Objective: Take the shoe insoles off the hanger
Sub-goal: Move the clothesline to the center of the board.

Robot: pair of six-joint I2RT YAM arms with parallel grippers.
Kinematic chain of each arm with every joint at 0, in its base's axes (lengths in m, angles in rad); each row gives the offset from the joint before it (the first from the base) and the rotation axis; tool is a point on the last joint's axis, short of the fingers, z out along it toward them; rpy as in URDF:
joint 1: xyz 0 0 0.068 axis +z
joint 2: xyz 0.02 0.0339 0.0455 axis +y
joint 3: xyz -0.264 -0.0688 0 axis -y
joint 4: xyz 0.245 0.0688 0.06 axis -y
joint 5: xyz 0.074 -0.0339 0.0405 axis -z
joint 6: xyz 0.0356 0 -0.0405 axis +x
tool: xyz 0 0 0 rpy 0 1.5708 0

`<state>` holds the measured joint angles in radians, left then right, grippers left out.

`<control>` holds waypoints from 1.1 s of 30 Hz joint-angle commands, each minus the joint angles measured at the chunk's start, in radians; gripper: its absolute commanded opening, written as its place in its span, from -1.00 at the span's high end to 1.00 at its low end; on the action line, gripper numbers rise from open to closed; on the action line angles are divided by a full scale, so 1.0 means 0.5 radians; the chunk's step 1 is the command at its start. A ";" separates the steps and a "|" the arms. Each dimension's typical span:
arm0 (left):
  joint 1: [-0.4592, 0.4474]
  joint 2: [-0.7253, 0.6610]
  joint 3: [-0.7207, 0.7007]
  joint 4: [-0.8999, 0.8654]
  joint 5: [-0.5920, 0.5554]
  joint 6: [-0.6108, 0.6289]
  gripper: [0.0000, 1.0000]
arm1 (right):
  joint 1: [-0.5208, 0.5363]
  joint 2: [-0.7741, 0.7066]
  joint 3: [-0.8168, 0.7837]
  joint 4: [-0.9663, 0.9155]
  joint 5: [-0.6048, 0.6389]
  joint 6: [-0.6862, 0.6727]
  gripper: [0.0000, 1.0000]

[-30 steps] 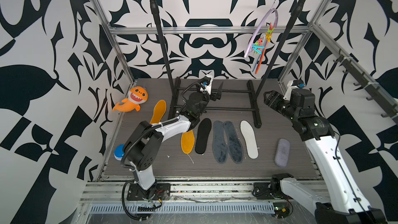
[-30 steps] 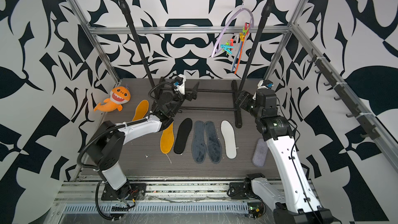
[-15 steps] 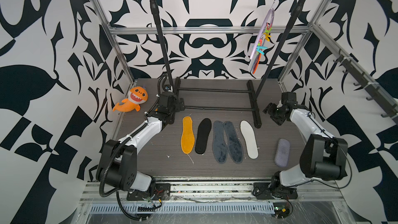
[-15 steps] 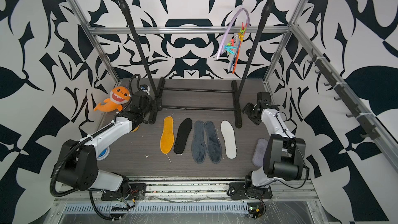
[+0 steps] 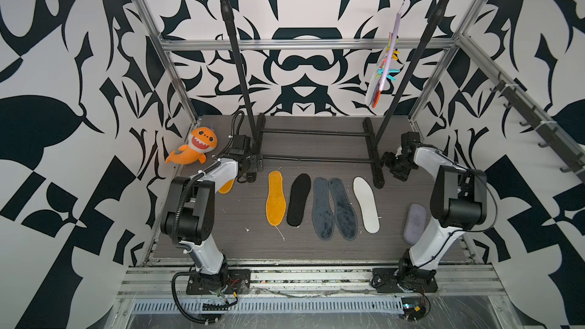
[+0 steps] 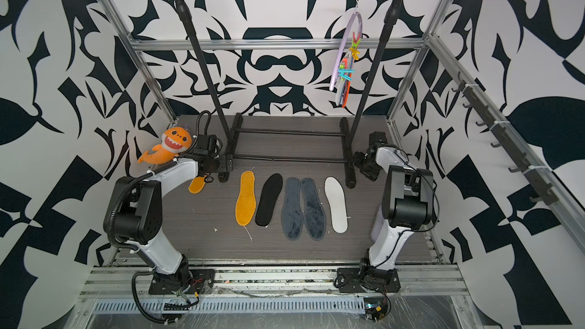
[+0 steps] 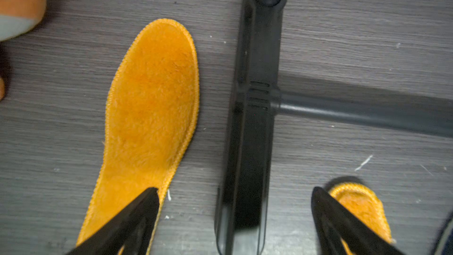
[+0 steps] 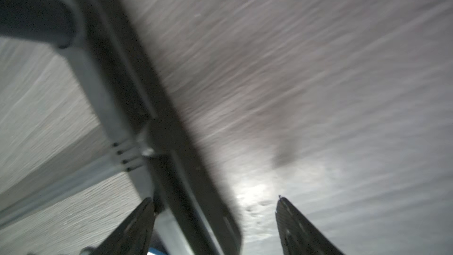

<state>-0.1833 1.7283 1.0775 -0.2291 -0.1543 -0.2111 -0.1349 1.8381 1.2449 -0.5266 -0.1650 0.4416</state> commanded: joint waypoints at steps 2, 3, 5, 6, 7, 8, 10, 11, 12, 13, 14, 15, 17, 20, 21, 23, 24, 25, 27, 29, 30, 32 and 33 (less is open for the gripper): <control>0.059 0.066 0.083 -0.094 0.116 0.035 -0.99 | 0.076 -0.016 0.060 -0.006 -0.017 -0.040 -0.62; 0.065 0.079 0.097 -0.104 0.132 0.038 -0.99 | 0.088 -0.013 0.060 -0.001 -0.017 -0.042 -0.62; 0.072 0.108 0.128 -0.127 0.154 0.045 -0.99 | 0.098 0.013 0.072 -0.001 -0.036 -0.047 -0.62; 0.075 0.120 0.139 -0.136 0.167 0.045 -0.98 | 0.098 0.030 0.084 -0.008 -0.044 -0.048 -0.62; 0.077 0.133 0.156 -0.150 0.181 0.051 -0.95 | 0.099 0.051 0.098 -0.021 -0.047 -0.053 -0.60; 0.078 0.149 0.172 -0.166 0.194 0.054 -0.92 | 0.100 0.073 0.114 -0.036 -0.050 -0.060 -0.58; 0.075 0.173 0.200 -0.194 0.215 0.056 -0.87 | 0.100 0.097 0.126 -0.050 -0.047 -0.065 -0.54; 0.075 0.189 0.215 -0.205 0.234 0.060 -0.84 | 0.098 0.103 0.127 -0.049 -0.050 -0.065 -0.51; 0.077 0.206 0.230 -0.221 0.254 0.064 -0.82 | 0.099 0.110 0.130 -0.049 -0.051 -0.064 -0.48; 0.075 0.222 0.247 -0.239 0.265 0.066 -0.78 | 0.100 0.115 0.130 -0.048 -0.056 -0.066 -0.44; 0.077 0.241 0.267 -0.263 0.272 0.072 -0.73 | 0.101 0.124 0.132 -0.049 -0.062 -0.065 -0.41; 0.076 0.256 0.285 -0.286 0.281 0.076 -0.71 | 0.101 0.130 0.136 -0.053 -0.071 -0.066 -0.37; 0.076 0.285 0.310 -0.325 0.292 0.081 -0.68 | 0.100 0.146 0.139 -0.061 -0.080 -0.066 -0.32; 0.075 0.331 0.353 -0.407 0.302 0.098 -0.62 | 0.098 0.166 0.151 -0.076 -0.084 -0.071 -0.29; 0.072 0.346 0.368 -0.437 0.305 0.101 -0.62 | 0.099 0.171 0.154 -0.083 -0.082 -0.074 -0.29; 0.070 0.373 0.399 -0.495 0.306 0.109 -0.63 | 0.101 0.183 0.167 -0.095 -0.082 -0.074 -0.31; 0.067 0.385 0.415 -0.527 0.297 0.112 -0.64 | 0.101 0.188 0.171 -0.098 -0.082 -0.073 -0.33; 0.061 0.398 0.426 -0.544 0.298 0.111 -0.64 | 0.098 0.192 0.175 -0.100 -0.084 -0.074 -0.34; 0.055 0.431 0.454 -0.587 0.305 0.116 -0.63 | 0.099 0.207 0.192 -0.116 -0.092 -0.071 -0.34; 0.051 0.476 0.506 -0.658 0.309 0.119 -0.55 | 0.101 0.221 0.205 -0.131 -0.088 -0.072 -0.32; 0.047 0.497 0.536 -0.697 0.309 0.119 -0.51 | 0.101 0.220 0.206 -0.135 -0.086 -0.071 -0.30; 0.033 0.526 0.564 -0.741 0.306 0.134 -0.47 | 0.102 0.215 0.201 -0.137 -0.081 -0.071 -0.22; 0.027 0.531 0.571 -0.755 0.305 0.136 -0.45 | 0.106 0.214 0.197 -0.135 -0.080 -0.073 -0.12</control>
<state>-0.1596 1.9713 1.3369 -0.5194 -0.0147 -0.1505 -0.0837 1.9499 1.3151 -0.5678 -0.1978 0.4141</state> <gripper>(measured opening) 0.734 0.588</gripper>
